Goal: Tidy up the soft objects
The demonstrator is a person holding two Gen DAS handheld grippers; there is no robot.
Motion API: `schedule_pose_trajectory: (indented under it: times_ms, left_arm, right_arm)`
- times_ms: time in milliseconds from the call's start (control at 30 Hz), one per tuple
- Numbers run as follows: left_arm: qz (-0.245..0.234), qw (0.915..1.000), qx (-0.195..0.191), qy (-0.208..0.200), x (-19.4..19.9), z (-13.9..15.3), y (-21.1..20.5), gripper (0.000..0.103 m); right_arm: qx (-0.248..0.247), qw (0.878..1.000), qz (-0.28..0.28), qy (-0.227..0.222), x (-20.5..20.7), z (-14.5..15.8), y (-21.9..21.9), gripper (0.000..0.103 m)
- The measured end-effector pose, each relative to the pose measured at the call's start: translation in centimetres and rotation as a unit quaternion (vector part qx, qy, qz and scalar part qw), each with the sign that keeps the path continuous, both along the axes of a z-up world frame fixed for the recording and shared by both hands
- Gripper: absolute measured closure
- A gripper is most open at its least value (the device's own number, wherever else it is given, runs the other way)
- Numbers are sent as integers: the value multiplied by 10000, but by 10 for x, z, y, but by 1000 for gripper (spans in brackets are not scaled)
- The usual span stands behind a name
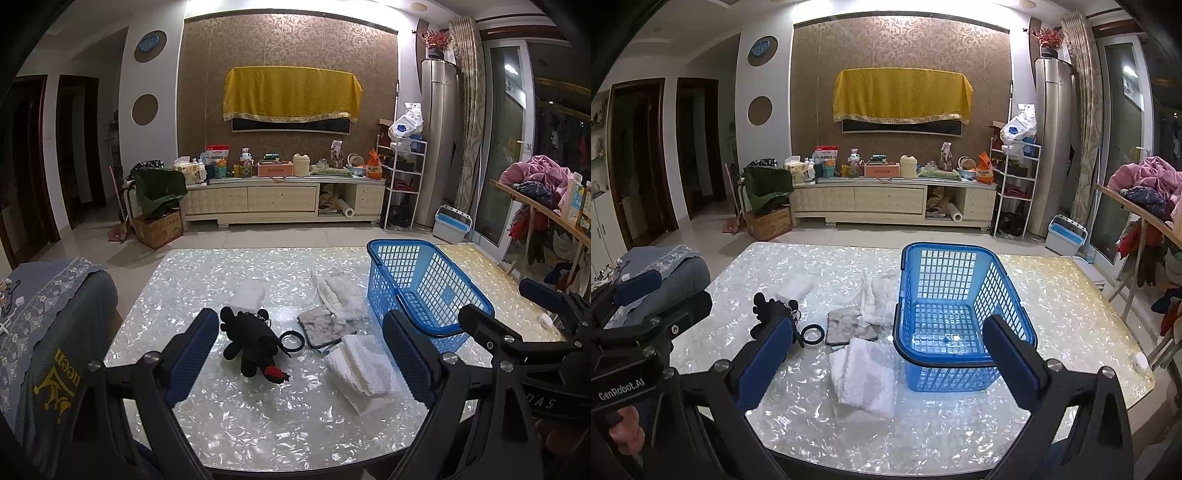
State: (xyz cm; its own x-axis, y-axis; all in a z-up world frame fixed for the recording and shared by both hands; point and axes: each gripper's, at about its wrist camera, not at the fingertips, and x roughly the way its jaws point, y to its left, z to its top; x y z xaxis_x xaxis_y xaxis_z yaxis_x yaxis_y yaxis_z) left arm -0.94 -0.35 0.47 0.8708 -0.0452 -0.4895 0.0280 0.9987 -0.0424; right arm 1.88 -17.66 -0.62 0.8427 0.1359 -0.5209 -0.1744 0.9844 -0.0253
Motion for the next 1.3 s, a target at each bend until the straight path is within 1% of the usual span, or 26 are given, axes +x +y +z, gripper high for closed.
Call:
schedule_pose_trajectory:
  times_ms: [1300]
  left_arm:
    - [-64, 10000, 10, 40, -1, -4, -3, 14]
  right_arm:
    - [66, 9999, 44, 117, -1, -1, -3, 0]
